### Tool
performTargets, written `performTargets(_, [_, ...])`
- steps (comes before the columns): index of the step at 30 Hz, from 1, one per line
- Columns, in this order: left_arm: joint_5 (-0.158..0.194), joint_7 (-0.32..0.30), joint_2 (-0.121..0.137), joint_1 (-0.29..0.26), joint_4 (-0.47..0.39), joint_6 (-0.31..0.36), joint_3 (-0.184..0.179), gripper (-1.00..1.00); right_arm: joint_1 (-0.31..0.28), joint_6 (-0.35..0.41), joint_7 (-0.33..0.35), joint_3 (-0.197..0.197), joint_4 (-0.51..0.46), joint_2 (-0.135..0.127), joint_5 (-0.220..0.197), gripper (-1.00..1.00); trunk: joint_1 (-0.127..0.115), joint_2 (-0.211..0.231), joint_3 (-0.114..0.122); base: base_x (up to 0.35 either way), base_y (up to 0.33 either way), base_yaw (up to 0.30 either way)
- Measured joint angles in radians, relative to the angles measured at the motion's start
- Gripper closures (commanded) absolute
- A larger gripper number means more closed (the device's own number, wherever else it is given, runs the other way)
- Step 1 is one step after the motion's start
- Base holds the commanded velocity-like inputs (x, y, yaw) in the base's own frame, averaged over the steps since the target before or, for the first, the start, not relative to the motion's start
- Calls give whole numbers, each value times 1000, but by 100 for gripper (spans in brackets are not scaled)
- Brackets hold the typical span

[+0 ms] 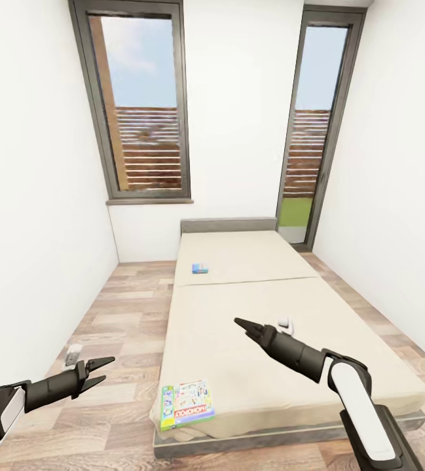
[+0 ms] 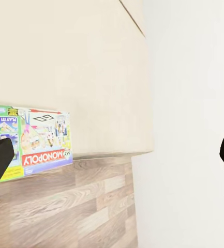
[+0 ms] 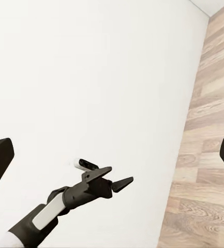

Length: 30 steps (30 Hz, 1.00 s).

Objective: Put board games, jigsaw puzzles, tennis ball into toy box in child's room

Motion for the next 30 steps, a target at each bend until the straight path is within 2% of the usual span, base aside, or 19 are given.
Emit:
performTargets(11, [-1,4,-1,0,0,-5,0,-100,0,13,44,1,-1,-2,-14,-100,42,-77,-34,0,0,0])
performTargets(30, [-1,-6,-1,3,0,-5,0,-100,0,8,43,-2,1,0,-22,-100,115,-210,-94,0,0,0])
